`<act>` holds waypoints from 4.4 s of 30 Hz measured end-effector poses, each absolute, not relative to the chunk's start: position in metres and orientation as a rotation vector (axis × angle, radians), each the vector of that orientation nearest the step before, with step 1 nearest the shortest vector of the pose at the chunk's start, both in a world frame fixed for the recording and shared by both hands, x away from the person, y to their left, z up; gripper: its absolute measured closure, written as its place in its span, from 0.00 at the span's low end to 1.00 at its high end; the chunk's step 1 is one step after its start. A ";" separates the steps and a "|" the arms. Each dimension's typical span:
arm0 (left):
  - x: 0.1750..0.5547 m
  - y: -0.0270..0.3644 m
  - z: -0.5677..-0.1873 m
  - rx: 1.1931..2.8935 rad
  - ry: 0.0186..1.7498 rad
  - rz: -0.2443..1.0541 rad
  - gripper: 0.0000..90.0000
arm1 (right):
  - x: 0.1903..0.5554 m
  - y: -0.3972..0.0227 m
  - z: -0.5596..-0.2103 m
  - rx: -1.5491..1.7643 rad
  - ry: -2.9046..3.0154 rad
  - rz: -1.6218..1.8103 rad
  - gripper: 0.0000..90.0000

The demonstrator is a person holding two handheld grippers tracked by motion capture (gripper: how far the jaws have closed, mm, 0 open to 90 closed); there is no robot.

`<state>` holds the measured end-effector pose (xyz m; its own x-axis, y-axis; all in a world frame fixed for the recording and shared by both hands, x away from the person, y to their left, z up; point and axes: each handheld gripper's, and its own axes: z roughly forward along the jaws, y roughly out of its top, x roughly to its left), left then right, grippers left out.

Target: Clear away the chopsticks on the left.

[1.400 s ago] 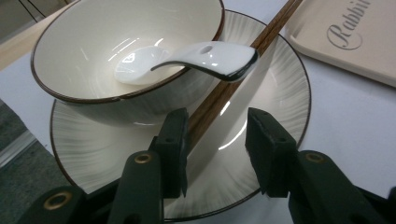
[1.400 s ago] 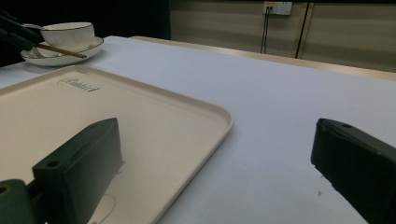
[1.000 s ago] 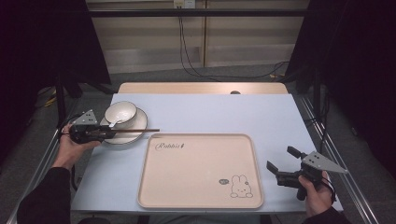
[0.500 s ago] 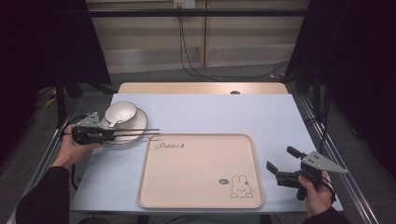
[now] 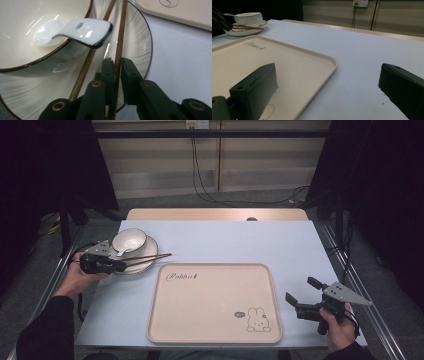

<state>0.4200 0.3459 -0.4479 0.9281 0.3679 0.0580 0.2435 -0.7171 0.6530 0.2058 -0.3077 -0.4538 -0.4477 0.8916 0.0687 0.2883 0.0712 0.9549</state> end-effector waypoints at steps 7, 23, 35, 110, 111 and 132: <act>0.417 0.347 -0.446 2.357 0.515 0.153 0.94 | 0.206 -0.308 -0.454 1.186 1.791 1.402 0.02; 0.399 0.345 -0.426 2.235 0.708 0.063 0.94 | 0.206 -0.308 -0.454 1.184 1.789 1.402 0.02; 0.365 0.341 -0.411 2.125 0.764 0.105 0.94 | 0.206 -0.308 -0.453 1.174 1.789 1.405 0.02; 0.260 0.197 -0.458 1.966 1.449 0.192 0.94 | 0.208 -0.303 -0.453 1.158 1.820 1.399 0.02; 0.259 0.197 -0.458 1.968 1.452 0.196 0.94 | 0.208 -0.303 -0.453 1.155 1.822 1.398 0.02; 0.259 0.195 -0.462 1.993 1.429 0.157 0.82 | 0.208 -0.302 -0.453 1.154 1.823 1.400 0.03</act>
<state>0.2586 0.1952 -0.4617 0.3926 0.8774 -0.2757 0.7965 -0.1745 0.5789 0.2077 -0.3018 -0.4535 -0.4711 0.8795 0.0679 0.2923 0.0831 0.9527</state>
